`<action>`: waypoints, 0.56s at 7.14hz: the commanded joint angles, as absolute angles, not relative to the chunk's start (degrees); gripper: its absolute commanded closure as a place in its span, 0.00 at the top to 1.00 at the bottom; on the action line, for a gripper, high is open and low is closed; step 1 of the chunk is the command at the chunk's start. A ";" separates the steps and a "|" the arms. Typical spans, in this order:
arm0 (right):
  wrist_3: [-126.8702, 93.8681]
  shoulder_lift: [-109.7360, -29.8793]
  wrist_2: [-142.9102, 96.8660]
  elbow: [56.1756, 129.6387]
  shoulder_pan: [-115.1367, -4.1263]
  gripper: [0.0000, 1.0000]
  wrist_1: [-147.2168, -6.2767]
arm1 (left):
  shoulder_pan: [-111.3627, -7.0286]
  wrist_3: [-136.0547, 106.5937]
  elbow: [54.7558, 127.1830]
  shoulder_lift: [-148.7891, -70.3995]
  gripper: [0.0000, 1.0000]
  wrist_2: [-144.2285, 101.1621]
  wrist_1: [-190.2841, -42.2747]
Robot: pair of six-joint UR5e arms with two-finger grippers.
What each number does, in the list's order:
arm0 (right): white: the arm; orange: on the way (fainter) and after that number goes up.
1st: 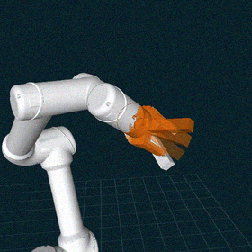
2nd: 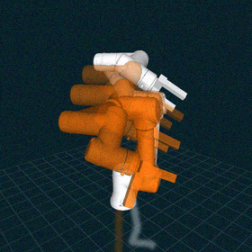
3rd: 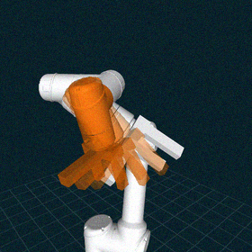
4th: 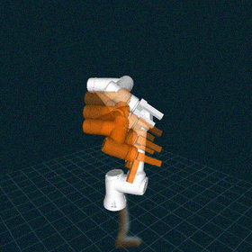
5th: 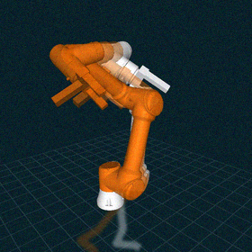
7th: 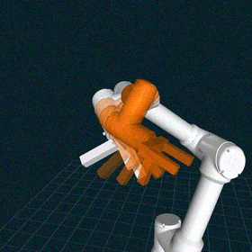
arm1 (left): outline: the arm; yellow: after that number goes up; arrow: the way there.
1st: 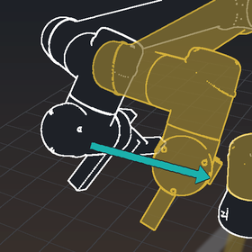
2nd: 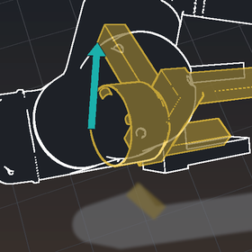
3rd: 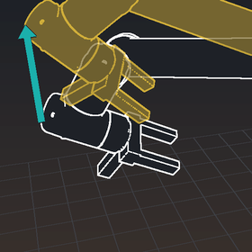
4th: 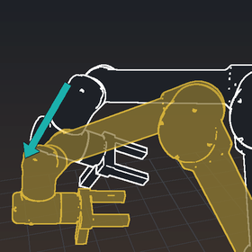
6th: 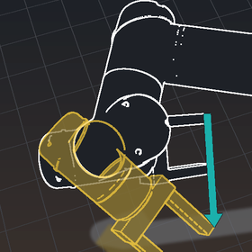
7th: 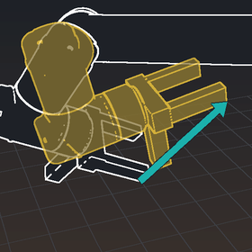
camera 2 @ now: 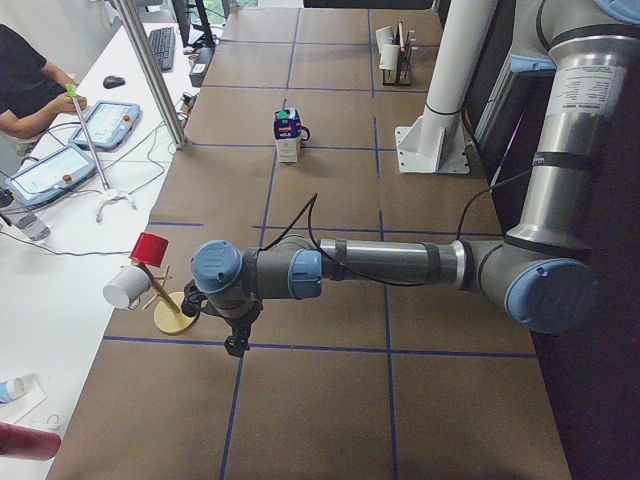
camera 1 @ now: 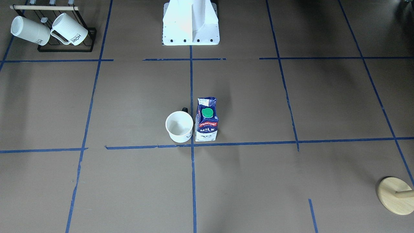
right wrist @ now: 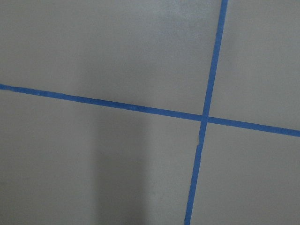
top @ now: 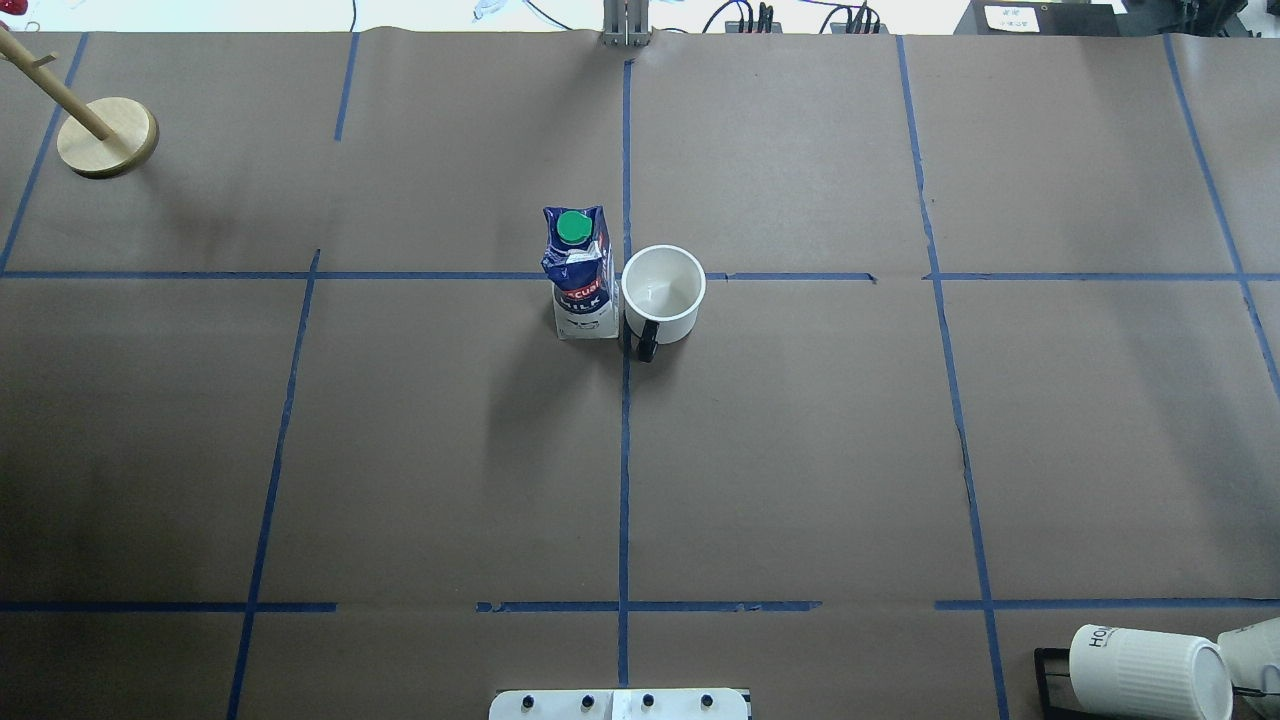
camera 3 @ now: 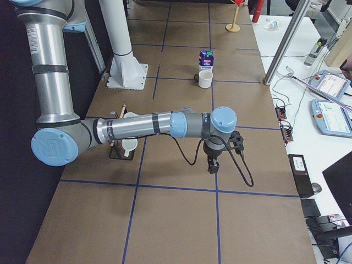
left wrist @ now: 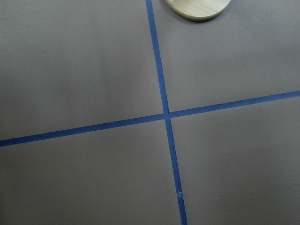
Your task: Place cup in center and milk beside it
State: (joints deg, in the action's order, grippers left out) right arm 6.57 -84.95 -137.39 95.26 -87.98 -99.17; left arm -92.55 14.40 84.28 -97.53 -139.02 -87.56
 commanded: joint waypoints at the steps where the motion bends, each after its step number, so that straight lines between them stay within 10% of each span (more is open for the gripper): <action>1: 6.50 -84.99 -137.81 95.97 -87.98 1.00 -99.14 | -92.46 14.33 83.50 -97.12 1.00 -137.47 -92.71; 4: 6.50 -84.90 -137.55 95.89 -87.71 1.00 -99.05 | -92.46 14.15 83.50 -95.80 1.00 -135.20 -91.76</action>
State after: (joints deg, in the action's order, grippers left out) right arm 6.47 -84.91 -137.54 95.85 -87.77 -99.08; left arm -92.47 14.34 83.53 -96.09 -136.81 -92.25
